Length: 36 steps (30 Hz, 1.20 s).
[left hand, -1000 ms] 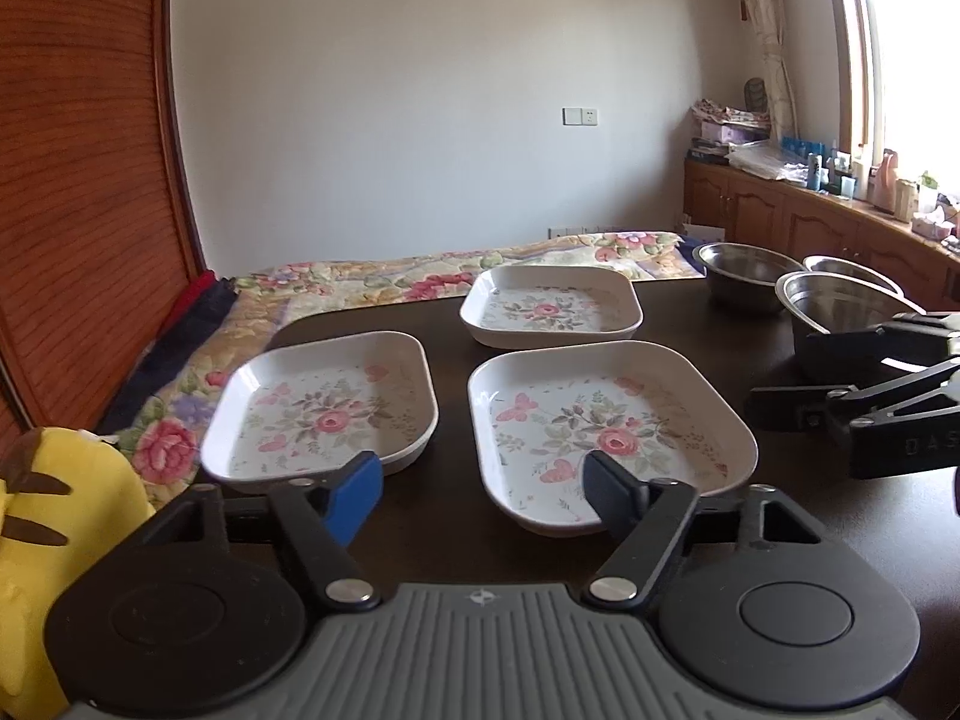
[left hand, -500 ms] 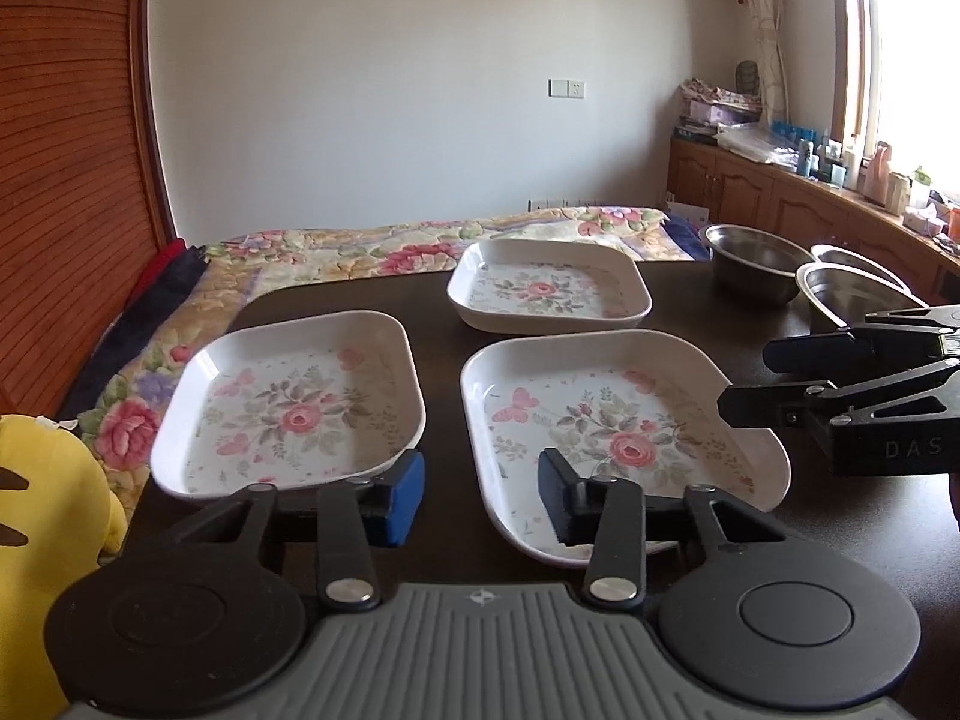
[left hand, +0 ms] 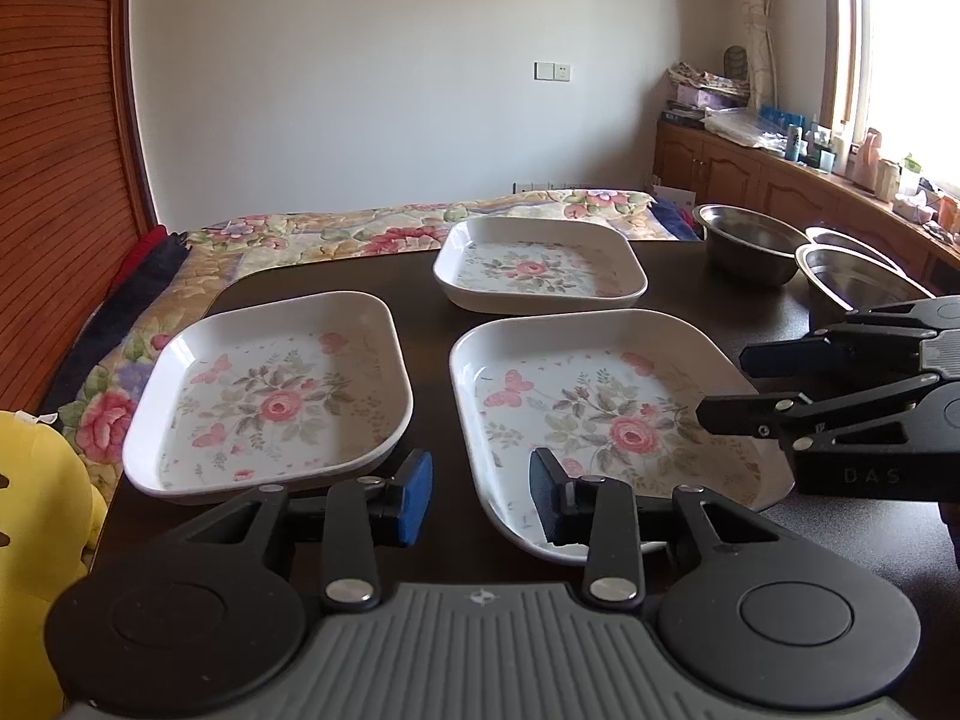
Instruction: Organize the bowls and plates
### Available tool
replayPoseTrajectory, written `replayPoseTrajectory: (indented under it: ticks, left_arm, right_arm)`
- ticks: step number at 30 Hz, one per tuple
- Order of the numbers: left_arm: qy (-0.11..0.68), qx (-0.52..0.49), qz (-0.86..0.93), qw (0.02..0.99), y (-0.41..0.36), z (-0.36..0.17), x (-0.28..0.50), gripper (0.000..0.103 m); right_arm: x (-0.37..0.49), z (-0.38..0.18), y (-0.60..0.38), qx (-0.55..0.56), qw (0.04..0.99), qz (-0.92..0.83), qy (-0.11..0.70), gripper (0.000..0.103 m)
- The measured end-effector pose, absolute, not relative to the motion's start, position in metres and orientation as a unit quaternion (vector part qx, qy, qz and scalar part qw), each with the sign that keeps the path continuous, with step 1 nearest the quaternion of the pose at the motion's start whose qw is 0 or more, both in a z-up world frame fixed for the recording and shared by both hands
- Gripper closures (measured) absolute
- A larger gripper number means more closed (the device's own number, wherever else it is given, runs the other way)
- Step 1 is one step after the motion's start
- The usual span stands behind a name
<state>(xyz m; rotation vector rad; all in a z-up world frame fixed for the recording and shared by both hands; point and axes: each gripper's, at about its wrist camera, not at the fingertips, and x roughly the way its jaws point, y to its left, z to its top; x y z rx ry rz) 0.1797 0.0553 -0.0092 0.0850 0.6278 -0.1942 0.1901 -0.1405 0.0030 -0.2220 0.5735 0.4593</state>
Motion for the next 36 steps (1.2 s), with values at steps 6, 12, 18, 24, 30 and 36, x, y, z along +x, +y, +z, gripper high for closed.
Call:
replayPoseTrajectory:
  ticks: [6, 12, 18, 24, 30, 36]
  left_arm:
    - [0.316, 0.043, -0.104, 0.942, 0.052, -0.012, 0.185, 0.065]
    - [0.323, 0.048, -0.108, 0.939, 0.049, -0.016, 0.189, 0.066]
    - [0.324, 0.044, -0.108, 0.939, 0.048, -0.016, 0.193, 0.066]
    - [0.324, 0.047, -0.107, 0.939, 0.047, -0.016, 0.195, 0.066]
    - [0.322, 0.046, -0.101, 0.940, 0.047, -0.016, 0.194, 0.077]
    - [0.326, 0.039, -0.106, 0.939, 0.050, -0.015, 0.187, 0.079]
  right_arm:
    - [0.192, -0.001, -0.136, -0.113, 0.923, 0.226, 0.291, 0.056]
    - [0.192, -0.001, -0.137, -0.111, 0.924, 0.223, 0.291, 0.059]
    - [0.194, -0.001, -0.139, -0.107, 0.925, 0.218, 0.292, 0.061]
    - [0.196, -0.002, -0.139, -0.101, 0.925, 0.220, 0.294, 0.061]
    - [0.196, -0.002, -0.142, -0.084, 0.924, 0.226, 0.298, 0.066]
    - [0.195, -0.002, -0.150, -0.061, 0.926, 0.224, 0.298, 0.074]
